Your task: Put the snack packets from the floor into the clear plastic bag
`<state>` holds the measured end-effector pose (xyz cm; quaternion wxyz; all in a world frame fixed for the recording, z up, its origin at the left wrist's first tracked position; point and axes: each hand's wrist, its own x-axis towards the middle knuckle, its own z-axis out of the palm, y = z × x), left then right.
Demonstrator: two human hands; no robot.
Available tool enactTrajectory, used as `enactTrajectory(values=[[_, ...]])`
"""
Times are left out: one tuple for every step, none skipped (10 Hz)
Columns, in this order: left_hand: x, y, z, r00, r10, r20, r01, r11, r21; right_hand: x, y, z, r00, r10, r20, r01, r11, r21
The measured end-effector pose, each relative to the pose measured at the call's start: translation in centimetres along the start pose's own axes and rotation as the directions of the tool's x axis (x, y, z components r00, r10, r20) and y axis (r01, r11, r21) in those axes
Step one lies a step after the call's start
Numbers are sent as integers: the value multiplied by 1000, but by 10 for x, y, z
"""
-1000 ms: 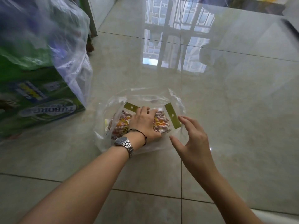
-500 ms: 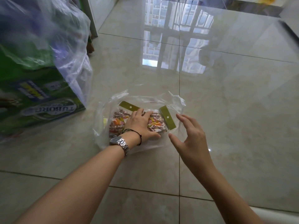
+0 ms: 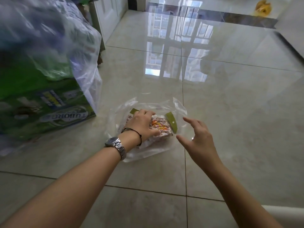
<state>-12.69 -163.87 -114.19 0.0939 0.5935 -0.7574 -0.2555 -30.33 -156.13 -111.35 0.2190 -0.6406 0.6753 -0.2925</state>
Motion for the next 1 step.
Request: enactTrajectory(values=[[-9, -1, -17, 996, 76, -51, -76, 997, 12, 3, -12, -9, 1000, 2, -3, -2, 999, -34]])
